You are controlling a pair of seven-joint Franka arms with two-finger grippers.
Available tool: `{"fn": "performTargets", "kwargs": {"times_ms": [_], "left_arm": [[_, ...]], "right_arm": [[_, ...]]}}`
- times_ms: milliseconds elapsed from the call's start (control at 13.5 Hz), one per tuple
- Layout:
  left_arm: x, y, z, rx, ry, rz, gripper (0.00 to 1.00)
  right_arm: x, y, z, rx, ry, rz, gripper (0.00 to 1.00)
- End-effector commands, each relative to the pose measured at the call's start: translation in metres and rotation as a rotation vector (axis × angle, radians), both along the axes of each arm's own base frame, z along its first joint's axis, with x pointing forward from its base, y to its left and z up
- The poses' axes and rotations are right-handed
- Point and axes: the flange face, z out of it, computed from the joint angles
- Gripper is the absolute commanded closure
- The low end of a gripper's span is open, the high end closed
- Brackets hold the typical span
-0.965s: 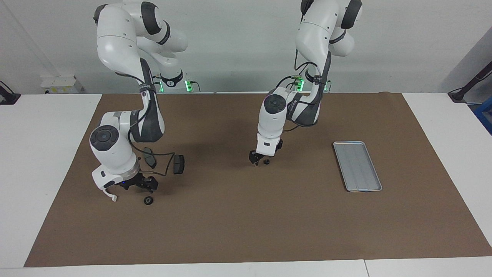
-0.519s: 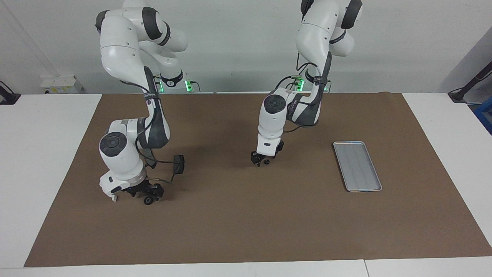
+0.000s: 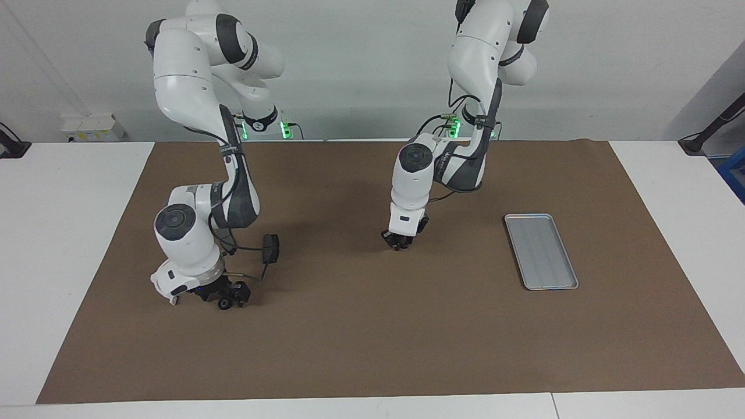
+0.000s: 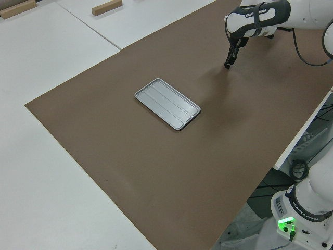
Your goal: Pick bearing gear from pile to tray
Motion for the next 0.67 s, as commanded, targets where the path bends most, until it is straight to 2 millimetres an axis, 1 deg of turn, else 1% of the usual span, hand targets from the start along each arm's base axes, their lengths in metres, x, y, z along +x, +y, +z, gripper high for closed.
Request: {"fn": "performTargets", "kwargs": {"times_ms": [0, 74, 148, 223, 297, 371, 445, 519, 594], "left_arm": [[0.005, 0.011, 0.009, 0.033, 0.008, 0.008, 0.98], [0.007, 0.014, 0.018, 0.049, 0.022, -0.001, 0.98], [0.014, 0.027, 0.03, 0.062, 0.032, -0.02, 0.98], [0.021, 0.053, 0.055, 0.061, 0.032, -0.039, 0.98], [0.023, 0.077, 0.076, 0.064, 0.042, -0.072, 0.98], [0.026, 0.11, 0.096, 0.065, 0.062, -0.11, 0.98], [0.03, 0.141, 0.109, 0.064, 0.09, -0.157, 0.97], [0.035, 0.172, 0.113, 0.064, 0.125, -0.222, 0.96], [0.041, 0.198, 0.114, 0.06, 0.147, -0.29, 0.96]], "right_arm": [[0.005, -0.001, -0.006, 0.005, -0.024, -0.012, 0.27], [0.005, -0.001, -0.006, 0.005, -0.024, -0.014, 0.44], [0.005, -0.001, -0.006, 0.006, -0.023, -0.015, 0.57], [0.005, -0.001, -0.006, 0.007, -0.021, -0.014, 0.73], [0.005, 0.0, -0.006, 0.007, -0.018, -0.013, 0.9], [0.005, 0.0, -0.006, 0.007, -0.016, -0.013, 1.0], [0.005, 0.0, -0.007, 0.007, -0.015, -0.013, 1.0], [0.004, 0.0, -0.007, 0.006, -0.013, -0.012, 1.0], [0.004, 0.0, -0.006, 0.005, -0.01, -0.01, 1.0]]}}
